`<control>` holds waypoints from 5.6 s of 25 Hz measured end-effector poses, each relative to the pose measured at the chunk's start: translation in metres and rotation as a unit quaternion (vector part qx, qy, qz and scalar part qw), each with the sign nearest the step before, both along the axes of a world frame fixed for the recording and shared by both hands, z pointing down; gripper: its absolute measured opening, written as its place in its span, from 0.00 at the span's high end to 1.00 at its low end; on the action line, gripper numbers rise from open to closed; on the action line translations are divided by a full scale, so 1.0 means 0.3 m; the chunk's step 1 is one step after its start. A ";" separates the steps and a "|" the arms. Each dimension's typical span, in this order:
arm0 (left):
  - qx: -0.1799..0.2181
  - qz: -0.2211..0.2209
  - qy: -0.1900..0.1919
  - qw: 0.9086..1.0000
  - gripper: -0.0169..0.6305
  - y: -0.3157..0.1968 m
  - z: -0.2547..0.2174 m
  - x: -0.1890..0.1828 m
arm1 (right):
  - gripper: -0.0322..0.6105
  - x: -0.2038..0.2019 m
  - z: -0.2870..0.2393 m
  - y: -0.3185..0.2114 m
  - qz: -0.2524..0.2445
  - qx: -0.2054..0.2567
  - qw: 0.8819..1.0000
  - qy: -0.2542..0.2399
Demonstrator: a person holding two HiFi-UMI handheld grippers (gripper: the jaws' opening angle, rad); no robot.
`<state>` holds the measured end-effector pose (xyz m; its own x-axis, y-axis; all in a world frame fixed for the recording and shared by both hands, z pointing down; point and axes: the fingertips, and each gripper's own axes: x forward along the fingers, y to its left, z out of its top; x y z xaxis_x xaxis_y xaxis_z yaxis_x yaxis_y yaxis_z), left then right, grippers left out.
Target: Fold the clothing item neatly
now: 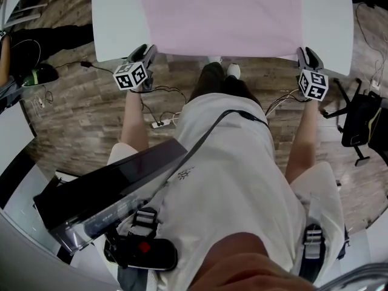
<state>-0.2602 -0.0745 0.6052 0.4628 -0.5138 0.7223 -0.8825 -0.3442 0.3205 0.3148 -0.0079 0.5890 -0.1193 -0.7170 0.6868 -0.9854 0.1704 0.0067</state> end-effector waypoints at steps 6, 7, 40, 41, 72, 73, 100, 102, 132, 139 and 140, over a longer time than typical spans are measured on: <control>0.082 0.026 -0.072 0.994 0.73 -0.016 -0.117 0.047 | 0.80 -0.097 -0.094 -0.051 -0.073 0.047 0.993 0.080; 0.100 0.038 -0.069 0.992 0.73 -0.021 -0.152 0.097 | 0.80 -0.138 -0.108 -0.066 -0.088 0.059 0.992 0.075; 0.091 0.164 -0.013 0.982 0.73 -0.550 -0.046 0.654 | 0.94 -0.439 0.003 -0.578 -0.107 0.029 0.990 0.088; 0.094 0.163 -0.013 0.982 0.73 -0.542 -0.048 0.645 | 0.94 -0.444 -0.002 -0.575 -0.108 0.036 0.990 0.089; 0.120 0.181 -0.140 0.966 0.97 -0.121 -0.107 0.422 | 0.95 -0.380 -0.124 -0.141 -0.186 0.056 0.981 0.013; 0.122 0.186 -0.147 0.964 0.97 -0.115 -0.110 0.420 | 0.95 -0.379 -0.123 -0.132 -0.189 0.054 0.980 0.014; 0.119 0.443 -0.381 0.803 0.70 -0.039 0.022 0.397 | 0.81 -0.309 -0.074 -0.018 -0.248 0.013 0.964 0.092; 0.105 0.459 -0.382 0.796 0.70 -0.032 0.024 0.405 | 0.81 -0.301 -0.074 -0.013 -0.260 0.009 0.960 0.105; 0.110 0.408 -0.277 0.863 0.96 -0.017 -0.118 0.456 | 0.92 -0.281 -0.050 -0.027 -0.369 -0.038 0.915 0.161; 0.118 0.395 -0.274 0.869 0.96 0.074 -0.136 0.413 | 0.93 -0.311 -0.112 0.020 -0.374 -0.025 0.915 0.152; 0.118 0.395 -0.274 0.869 0.96 0.090 -0.138 0.406 | 0.93 -0.317 -0.117 0.028 -0.377 -0.025 0.913 0.152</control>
